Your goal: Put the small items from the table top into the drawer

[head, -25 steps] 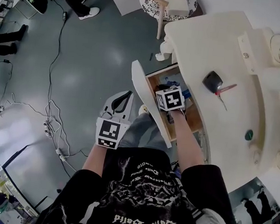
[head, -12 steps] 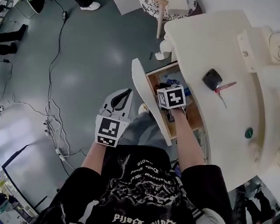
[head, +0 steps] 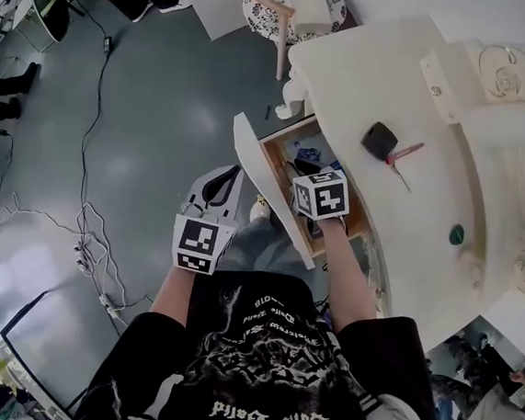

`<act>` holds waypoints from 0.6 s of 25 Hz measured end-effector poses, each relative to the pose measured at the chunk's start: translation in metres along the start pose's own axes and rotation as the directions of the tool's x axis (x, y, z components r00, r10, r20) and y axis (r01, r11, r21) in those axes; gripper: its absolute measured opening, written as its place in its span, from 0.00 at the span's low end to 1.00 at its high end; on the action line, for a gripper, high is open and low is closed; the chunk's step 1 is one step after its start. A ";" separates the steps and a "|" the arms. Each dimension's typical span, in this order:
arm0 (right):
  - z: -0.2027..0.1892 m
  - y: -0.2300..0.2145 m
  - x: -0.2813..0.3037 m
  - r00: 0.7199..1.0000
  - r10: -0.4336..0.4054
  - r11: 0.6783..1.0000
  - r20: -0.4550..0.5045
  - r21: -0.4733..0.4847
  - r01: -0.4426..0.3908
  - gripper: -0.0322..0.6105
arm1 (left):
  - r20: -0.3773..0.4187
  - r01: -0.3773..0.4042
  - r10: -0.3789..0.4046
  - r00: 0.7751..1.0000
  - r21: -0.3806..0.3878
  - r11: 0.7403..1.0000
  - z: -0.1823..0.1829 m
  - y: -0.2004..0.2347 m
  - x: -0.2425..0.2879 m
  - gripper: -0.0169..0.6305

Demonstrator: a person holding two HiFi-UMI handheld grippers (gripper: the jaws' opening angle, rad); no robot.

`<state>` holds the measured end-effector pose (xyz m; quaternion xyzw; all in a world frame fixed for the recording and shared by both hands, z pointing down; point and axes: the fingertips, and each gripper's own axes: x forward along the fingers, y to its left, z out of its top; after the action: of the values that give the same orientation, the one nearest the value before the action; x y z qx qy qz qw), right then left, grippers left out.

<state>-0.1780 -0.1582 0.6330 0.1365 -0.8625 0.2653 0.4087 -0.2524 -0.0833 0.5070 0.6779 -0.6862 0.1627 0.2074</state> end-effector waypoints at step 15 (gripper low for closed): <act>0.012 0.017 -0.089 0.975 -0.085 0.996 0.204 0.029 0.081 0.18 | 0.082 0.137 -0.142 0.986 0.065 0.988 0.035 -0.036 -0.001 0.05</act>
<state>-0.1375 -0.1489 0.5520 0.2033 -0.8907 0.2414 0.3271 -0.2184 -0.1006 0.4741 0.7367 -0.6401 0.1388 0.1683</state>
